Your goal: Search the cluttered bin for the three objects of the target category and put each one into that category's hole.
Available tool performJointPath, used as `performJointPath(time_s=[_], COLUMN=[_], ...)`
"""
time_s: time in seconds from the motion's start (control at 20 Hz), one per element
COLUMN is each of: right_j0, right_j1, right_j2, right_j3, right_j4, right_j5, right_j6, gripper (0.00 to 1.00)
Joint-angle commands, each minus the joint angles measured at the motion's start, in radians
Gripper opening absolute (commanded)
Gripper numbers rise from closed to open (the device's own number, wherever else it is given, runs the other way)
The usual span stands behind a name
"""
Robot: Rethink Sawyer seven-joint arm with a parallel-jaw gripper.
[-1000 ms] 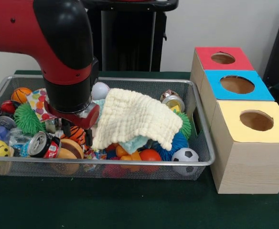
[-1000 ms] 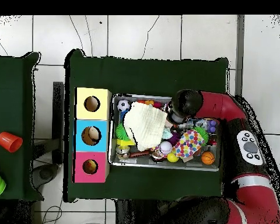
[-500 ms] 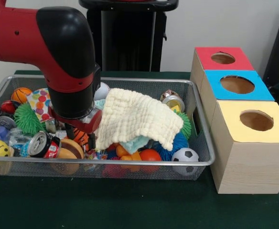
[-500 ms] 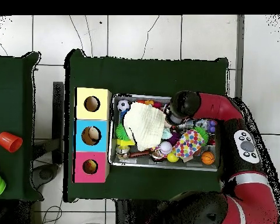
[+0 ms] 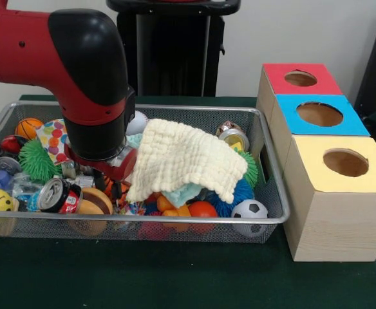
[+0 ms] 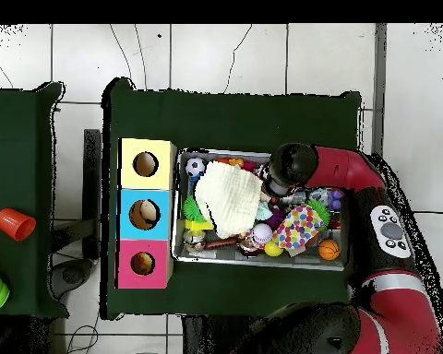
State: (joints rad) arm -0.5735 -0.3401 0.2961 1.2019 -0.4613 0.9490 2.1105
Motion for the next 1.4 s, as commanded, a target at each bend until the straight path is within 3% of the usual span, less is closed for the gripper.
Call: performJointPath(time_s=[0.05,1.0,1.05,1.4], right_j0=[0.003,0.012,0.016,0.012], right_j1=[0.046,0.046,0.046,0.046], right_j2=[0.082,0.082,0.077,0.082], right_j3=[0.021,0.002,0.000,0.002], right_j4=[-0.002,0.005,0.008,0.006], right_j5=[0.022,0.044,0.061,0.063], right_j6=[-0.204,-0.195,-0.186,-0.207], gripper=[0.00,0.00,1.00,1.00])
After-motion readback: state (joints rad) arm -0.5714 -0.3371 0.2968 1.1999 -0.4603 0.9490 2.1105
